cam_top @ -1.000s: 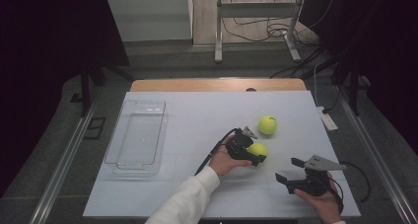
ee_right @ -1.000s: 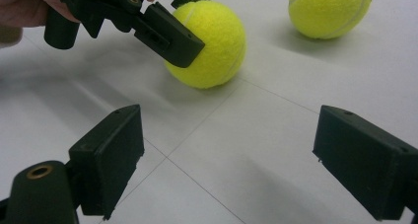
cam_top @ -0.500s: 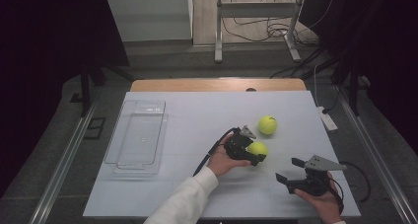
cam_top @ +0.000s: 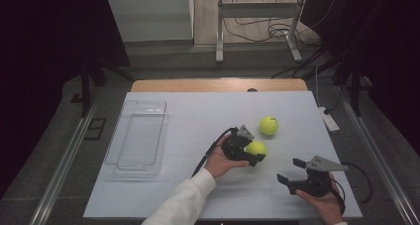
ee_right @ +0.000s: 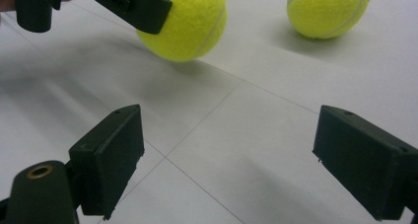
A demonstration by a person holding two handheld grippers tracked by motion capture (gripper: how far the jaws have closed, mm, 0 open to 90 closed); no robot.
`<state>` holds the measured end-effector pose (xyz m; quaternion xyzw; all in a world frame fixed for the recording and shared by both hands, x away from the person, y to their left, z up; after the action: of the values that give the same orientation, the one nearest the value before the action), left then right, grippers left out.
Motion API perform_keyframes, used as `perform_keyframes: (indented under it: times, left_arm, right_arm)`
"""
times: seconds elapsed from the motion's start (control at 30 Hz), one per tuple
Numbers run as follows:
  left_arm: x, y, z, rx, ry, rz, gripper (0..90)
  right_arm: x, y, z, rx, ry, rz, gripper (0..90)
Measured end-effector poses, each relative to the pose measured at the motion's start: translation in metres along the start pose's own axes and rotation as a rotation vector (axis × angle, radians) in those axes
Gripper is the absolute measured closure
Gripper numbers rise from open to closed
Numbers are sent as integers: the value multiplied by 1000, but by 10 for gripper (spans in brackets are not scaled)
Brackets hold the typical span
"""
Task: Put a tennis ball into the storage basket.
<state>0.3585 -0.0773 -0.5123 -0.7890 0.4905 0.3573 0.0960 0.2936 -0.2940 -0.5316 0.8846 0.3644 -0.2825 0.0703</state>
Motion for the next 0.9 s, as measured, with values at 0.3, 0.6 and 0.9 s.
perform_keyframes:
  times: [0.3, 0.6, 0.9]
  left_arm:
    - [-11, 1, -1, 4, 26, 2, 275]
    - [-20, 5, -3, 8, 51, 1, 275]
    - [-31, 3, -4, 6, 76, -7, 274]
  right_arm:
    - [0, 0, 0, 1, 1, 0, 122]
    - [0, 0, 0, 2, 1, 1, 122]
    - [0, 0, 0, 1, 0, 2, 121]
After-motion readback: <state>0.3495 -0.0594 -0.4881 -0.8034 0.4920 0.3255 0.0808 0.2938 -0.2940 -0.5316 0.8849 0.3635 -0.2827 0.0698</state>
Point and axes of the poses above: each handheld gripper's, and its own axes: x roughly forward along the jaws, z roughly out of its underside, y roughly to its right, the point moved 4 cm from there along x, roughly forward along the jaws, and after that the axes turned 2 degrees about -y, right-handed, at the moved point
